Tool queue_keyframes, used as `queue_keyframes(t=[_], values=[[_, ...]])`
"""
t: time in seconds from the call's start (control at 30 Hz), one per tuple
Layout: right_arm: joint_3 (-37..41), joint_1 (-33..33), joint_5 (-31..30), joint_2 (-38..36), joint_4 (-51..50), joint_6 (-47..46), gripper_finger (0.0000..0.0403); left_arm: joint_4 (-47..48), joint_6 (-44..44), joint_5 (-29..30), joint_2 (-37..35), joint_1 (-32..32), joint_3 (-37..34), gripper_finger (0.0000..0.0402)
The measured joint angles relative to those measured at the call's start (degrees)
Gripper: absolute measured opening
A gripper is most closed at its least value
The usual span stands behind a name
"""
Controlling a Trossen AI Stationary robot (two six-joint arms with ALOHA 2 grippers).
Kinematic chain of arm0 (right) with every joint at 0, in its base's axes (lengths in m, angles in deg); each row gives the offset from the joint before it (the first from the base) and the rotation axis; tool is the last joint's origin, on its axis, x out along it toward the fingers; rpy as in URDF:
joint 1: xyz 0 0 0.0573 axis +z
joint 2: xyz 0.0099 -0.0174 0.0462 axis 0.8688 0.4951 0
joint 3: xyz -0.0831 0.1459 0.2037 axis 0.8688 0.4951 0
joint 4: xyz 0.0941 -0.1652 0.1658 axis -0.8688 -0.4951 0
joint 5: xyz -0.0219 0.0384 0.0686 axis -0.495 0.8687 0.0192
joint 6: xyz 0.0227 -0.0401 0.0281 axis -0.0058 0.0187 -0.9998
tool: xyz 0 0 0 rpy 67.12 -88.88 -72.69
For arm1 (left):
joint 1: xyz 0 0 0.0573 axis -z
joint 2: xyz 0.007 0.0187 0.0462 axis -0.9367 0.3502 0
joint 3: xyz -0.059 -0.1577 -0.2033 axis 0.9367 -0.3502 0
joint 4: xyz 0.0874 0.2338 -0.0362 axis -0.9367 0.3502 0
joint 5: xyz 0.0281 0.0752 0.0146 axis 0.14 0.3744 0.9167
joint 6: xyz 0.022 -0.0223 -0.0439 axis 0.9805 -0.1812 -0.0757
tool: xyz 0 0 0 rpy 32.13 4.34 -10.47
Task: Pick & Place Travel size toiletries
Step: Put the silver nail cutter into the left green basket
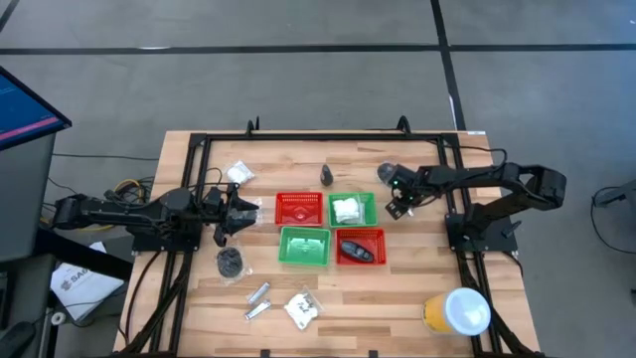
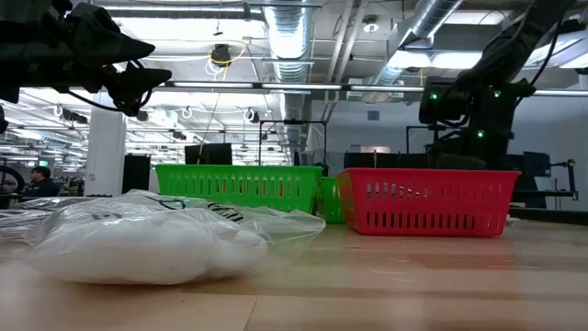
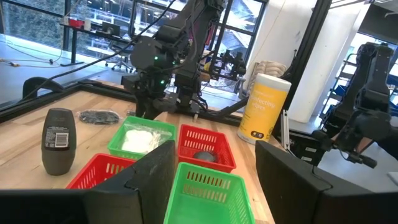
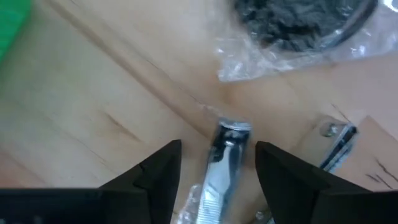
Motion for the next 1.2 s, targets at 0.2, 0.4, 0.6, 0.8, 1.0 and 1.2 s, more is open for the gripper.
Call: queue_keyframes(t=[0.2, 0.4, 0.6, 0.8, 1.0, 1.2], values=[[0.04, 2.08, -1.07, 0.04, 0.12, -1.77, 0.0162, 0.0, 0.0, 0.0, -0.01, 0.0, -0.01, 0.0213], [0.09, 2.38, -1.92, 0.09, -0.02, -3.46, 0.0098, 0.0, 0.0, 0.0, -0.01, 0.0, -0.01, 0.0213], [0.09, 2.37, -2.21, 0.09, -0.01, -3.45, 0.0046, 0.0, 0.0, 0.0, -0.01, 0.01, -0.02, 0.0213], [-0.33, 2.35, -2.32, 0.15, -0.25, -3.01, 0.0046, 0.0, 0.0, 0.0, -0.02, 0.0, 0.01, 0.0213], [-2.41, 3.17, -2.29, 0.31, -2.15, -1.51, 0.0046, -0.04, -2.35, 0.0, -0.02, 0.0, -0.02, 0.0213], [-5.6, 4.82, -2.12, 0.26, -6.46, -1.51, 0.0046, -0.5, -3.85, 0.0, 0.0, 0.02, -0.01, 0.0213]])
